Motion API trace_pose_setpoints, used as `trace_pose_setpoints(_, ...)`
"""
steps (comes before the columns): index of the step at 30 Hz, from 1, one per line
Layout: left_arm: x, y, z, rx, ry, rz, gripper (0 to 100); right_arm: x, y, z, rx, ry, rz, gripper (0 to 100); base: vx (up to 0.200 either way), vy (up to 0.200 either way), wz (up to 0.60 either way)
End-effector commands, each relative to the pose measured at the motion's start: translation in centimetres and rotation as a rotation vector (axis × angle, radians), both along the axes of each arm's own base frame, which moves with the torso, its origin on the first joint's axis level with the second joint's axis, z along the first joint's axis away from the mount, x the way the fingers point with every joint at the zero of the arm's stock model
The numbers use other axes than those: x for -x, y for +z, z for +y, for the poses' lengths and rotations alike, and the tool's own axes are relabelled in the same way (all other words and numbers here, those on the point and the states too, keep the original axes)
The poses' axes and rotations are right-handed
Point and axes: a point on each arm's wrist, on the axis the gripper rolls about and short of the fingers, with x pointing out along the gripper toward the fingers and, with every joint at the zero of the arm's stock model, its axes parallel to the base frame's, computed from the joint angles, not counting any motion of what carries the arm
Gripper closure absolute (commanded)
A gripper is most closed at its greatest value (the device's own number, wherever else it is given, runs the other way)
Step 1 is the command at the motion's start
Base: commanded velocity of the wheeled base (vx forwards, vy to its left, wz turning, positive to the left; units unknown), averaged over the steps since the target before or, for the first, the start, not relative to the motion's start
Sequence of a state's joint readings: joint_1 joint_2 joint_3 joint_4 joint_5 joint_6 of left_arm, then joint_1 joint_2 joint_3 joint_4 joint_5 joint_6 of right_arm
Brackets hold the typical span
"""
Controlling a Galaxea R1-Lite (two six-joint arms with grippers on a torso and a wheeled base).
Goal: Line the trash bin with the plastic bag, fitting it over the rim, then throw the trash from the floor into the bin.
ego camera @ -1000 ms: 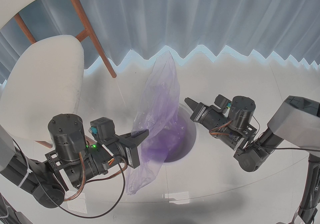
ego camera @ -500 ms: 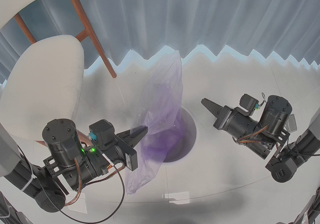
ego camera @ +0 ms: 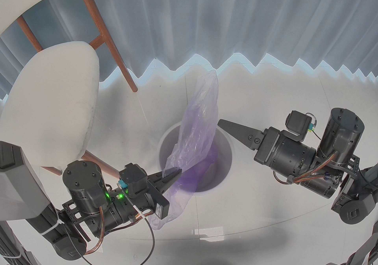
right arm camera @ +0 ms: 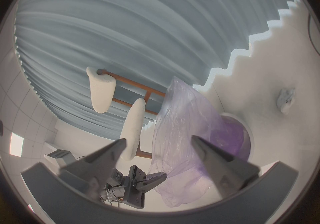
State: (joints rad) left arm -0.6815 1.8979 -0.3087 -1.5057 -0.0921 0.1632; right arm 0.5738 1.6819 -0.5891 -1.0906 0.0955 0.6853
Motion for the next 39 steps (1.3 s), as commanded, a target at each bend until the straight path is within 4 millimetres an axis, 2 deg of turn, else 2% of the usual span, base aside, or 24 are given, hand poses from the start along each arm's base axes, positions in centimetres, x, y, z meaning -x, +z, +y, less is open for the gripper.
trace_pose_setpoints(1, 0.4, -0.4, -0.6, -0.012, -0.029, 0.013, 100, -0.6, 0.2, 0.2, 0.001, -0.014, 0.02, 0, 0.0, 0.0, 0.0)
trace_pose_setpoints(5, 0.7, -0.5, -0.7, -0.014, -0.038, 0.018, 100, -1.6, -0.3, -0.3, 0.017, -0.062, 0.044, 0, 0.0, 0.0, 0.0)
trace_pose_setpoints(13, 1.6, -0.7, -1.5, -0.023, -0.084, 0.021, 100, -3.6, -2.9, 0.1, 0.083, -0.149, 0.084, 0, 0.0, 0.0, 0.0)
trace_pose_setpoints(27, 1.9, -0.7, -1.6, -0.026, -0.09, 0.023, 100, -3.7, -2.9, 0.1, 0.093, -0.187, 0.087, 0, 0.0, 0.0, 0.0)
trace_pose_setpoints(39, 1.0, -0.3, -1.2, -0.006, -0.05, 0.009, 100, -4.3, -4.5, 0.2, 0.143, -0.235, 0.116, 0, 0.0, 0.0, 0.0)
